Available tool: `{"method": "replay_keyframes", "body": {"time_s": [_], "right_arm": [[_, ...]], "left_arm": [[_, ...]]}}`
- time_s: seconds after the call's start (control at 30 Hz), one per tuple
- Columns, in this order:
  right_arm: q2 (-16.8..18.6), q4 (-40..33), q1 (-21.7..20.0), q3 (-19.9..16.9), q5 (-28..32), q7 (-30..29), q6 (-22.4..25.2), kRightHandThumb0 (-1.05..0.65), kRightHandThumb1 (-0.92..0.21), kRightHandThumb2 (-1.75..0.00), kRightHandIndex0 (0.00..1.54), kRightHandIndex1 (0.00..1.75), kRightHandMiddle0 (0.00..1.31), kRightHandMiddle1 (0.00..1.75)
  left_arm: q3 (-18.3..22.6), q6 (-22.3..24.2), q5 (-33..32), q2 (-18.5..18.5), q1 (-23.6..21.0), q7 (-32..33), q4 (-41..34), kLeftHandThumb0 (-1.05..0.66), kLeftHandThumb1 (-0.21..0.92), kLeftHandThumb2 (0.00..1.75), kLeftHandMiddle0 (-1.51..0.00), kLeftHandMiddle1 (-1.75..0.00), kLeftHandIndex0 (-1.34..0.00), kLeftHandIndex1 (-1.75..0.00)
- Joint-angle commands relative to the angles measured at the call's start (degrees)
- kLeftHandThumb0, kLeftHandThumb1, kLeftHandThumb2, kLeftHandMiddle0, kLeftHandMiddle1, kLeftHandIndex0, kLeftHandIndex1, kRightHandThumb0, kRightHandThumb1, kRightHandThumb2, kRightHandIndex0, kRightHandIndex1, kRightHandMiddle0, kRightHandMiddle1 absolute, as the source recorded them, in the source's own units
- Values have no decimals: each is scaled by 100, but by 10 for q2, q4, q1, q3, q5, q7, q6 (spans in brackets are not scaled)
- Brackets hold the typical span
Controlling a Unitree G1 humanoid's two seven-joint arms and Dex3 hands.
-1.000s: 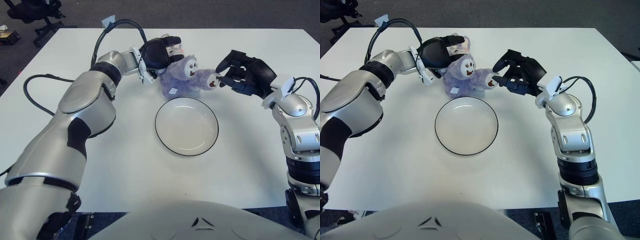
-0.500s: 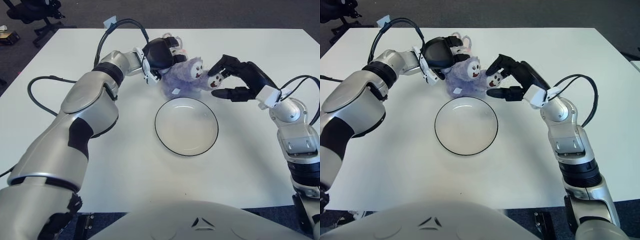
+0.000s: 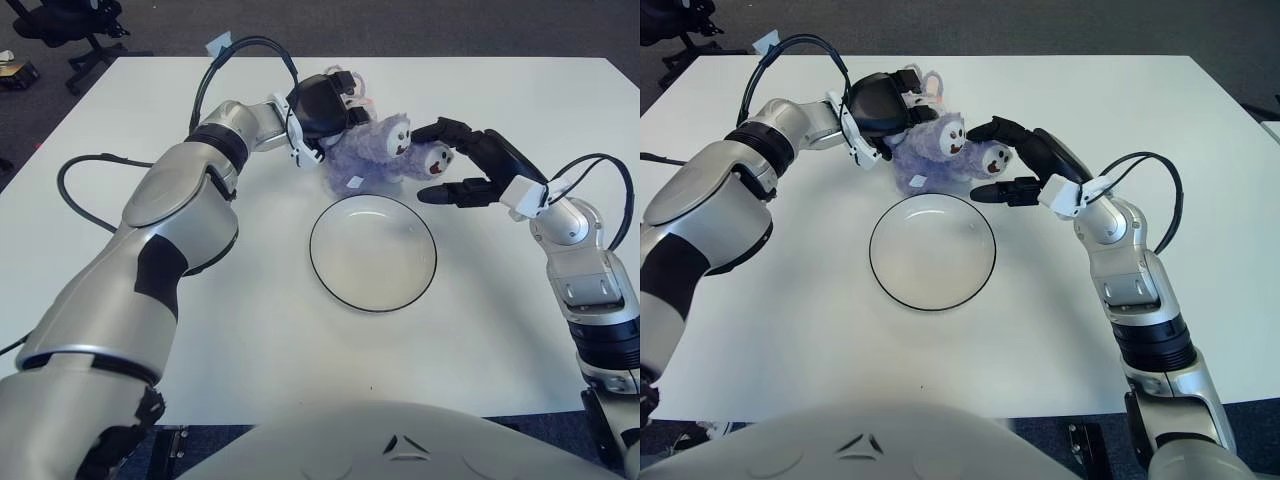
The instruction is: Put the doll into the plate.
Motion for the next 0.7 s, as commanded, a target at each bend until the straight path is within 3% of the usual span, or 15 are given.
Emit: {"method": "replay_keyframes", "body": {"time_s": [0.0, 0.4, 0.67], "right_arm": [[7, 7, -15, 17, -24, 1, 13, -56, -87, 0, 17, 0, 35, 12], [12, 11, -17, 28, -56, 0, 11, -55, -86, 0, 14, 0, 37, 10], [15, 28, -25, 48, -98, -11, 0, -63, -92, -4, 16, 1, 38, 8]], "left_arm": [[8, -9, -11, -4, 6, -17, 1, -44, 83, 0, -28, -87, -44, -51], [14, -14, -16, -4, 8, -26, 0, -43, 83, 0, -27, -91, -42, -55], [18, -17, -21, -5, 10, -33, 1, -43, 84, 0, -25, -96, -39, -59]]}}
